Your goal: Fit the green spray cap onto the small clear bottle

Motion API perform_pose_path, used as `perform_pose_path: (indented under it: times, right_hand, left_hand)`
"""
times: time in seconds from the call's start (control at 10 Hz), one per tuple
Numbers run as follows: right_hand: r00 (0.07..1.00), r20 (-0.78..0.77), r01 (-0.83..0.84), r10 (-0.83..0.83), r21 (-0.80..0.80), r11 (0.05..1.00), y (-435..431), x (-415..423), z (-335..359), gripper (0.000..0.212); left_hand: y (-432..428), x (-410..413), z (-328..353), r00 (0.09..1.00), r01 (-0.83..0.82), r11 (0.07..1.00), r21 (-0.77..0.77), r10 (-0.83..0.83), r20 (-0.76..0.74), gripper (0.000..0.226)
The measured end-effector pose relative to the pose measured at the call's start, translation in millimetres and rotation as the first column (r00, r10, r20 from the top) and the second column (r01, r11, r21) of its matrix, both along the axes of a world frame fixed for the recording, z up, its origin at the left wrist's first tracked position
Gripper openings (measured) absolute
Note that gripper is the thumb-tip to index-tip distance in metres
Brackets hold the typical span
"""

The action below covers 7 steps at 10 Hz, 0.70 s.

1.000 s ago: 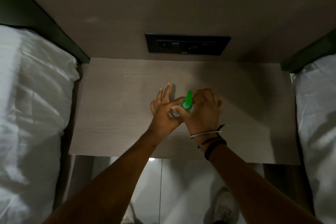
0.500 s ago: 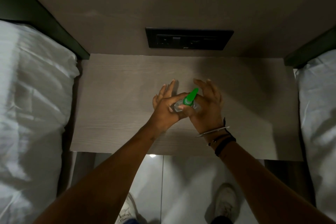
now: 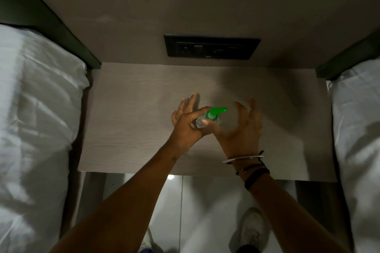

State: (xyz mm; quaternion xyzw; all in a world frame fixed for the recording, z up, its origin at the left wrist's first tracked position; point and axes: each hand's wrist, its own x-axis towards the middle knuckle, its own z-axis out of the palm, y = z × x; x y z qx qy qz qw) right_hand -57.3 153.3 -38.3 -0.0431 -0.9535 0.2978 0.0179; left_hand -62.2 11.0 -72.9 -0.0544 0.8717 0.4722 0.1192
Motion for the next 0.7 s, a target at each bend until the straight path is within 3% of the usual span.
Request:
perform_pose_path:
  times: [0.2, 0.3, 0.5, 0.6, 0.7]
  right_hand:
    - [0.953, -0.162, -0.234, 0.257, 0.150, 0.961, 7.7, -12.2, 22.9, 0.031]
    - [0.958, -0.168, -0.195, 0.232, 0.212, 0.958, -5.3, -8.2, 25.9, 0.027]
    - [0.988, -0.116, -0.071, 0.100, 0.232, 0.970, -28.1, -0.7, 27.4, 0.039]
    - [0.989, -0.094, -0.085, 0.117, 0.285, 0.955, -23.7, -0.2, 25.0, 0.051]
    - [0.997, -0.036, -0.050, 0.065, 0.314, 0.948, -18.7, 6.6, 35.6, 0.064]
  left_hand:
    - [-2.4, 5.4, -6.6, 1.000, -0.030, 0.999, 0.011, 0.030, -0.006, 0.064]
    - [-0.1, 1.8, -3.3, 0.998, -0.059, 0.998, 0.029, 0.059, 0.013, 0.051]
    - [-1.1, 4.3, 1.3, 1.000, -0.029, 0.999, 0.017, 0.029, -0.006, 0.044]
    - [-3.4, 0.6, 1.4, 0.999, 0.014, 1.000, -0.028, -0.014, -0.030, 0.050]
    - [-13.0, 10.2, 2.2, 0.998, -0.014, 0.998, -0.062, 0.018, 0.066, 0.086]
